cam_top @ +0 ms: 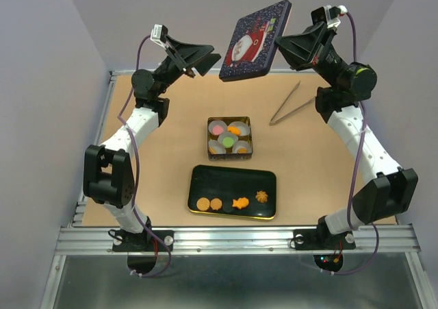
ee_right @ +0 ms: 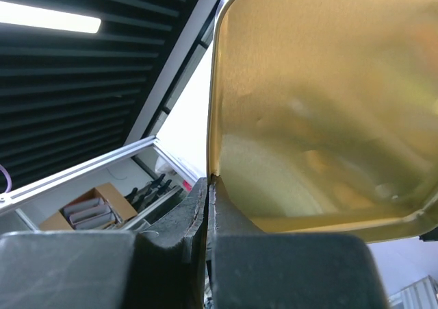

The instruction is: Pack the cookies

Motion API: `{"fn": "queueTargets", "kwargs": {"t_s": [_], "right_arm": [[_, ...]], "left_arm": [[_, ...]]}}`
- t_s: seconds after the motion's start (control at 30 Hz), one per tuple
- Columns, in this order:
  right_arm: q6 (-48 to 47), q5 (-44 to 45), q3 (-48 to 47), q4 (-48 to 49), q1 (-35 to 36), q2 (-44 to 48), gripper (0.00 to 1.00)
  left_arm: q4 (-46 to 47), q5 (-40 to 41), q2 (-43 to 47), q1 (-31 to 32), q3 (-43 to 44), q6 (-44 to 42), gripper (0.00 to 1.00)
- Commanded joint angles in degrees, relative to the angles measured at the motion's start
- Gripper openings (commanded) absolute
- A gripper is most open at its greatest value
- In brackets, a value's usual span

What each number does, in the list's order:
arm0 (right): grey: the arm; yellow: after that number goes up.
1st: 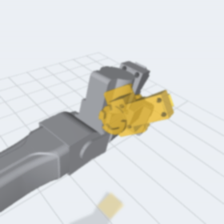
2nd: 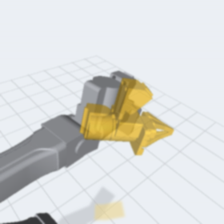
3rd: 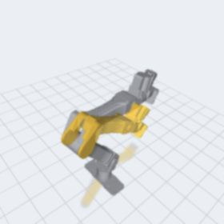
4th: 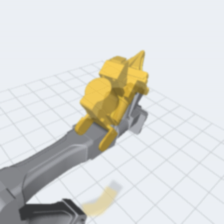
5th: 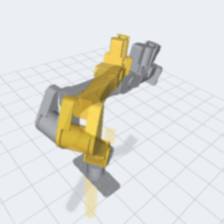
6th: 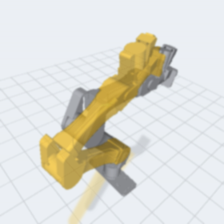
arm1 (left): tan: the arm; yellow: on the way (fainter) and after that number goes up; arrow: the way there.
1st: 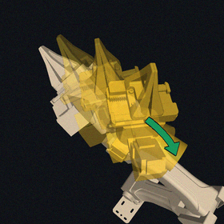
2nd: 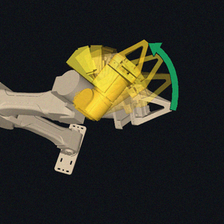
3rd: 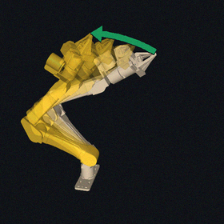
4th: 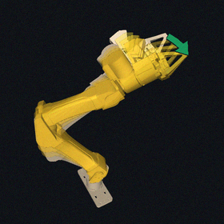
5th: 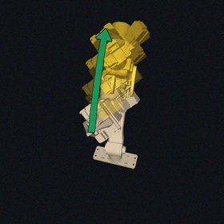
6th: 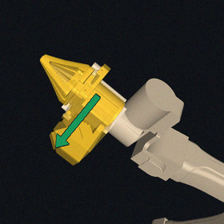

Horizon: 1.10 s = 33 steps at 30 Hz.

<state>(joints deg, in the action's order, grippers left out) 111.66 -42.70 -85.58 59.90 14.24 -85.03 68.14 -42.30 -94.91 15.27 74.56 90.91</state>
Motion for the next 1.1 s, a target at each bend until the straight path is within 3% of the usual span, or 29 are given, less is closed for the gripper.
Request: {"fn": "queueTargets", "kwargs": {"t_s": [0.0, 0.63, 1.07], "right_arm": [[2.07, 0.25, 1.20, 7.33, -0.27, 0.05, 0.00], [7.35, -0.28, 4.46, 18.32, -0.09, -4.70, 0.01], [11.39, -0.11, 6.56, 26.76, 0.70, -9.01, 0.00]], "left_arm": [[12.10, -0.23, -0.01, -0.50, 0.23, 5.06, 0.99], [15.26, -1.81, -2.55, -0.15, 2.69, 8.48, 0.96], [19.75, -2.35, -4.76, 2.40, 4.36, 10.51, 0.89]]}}
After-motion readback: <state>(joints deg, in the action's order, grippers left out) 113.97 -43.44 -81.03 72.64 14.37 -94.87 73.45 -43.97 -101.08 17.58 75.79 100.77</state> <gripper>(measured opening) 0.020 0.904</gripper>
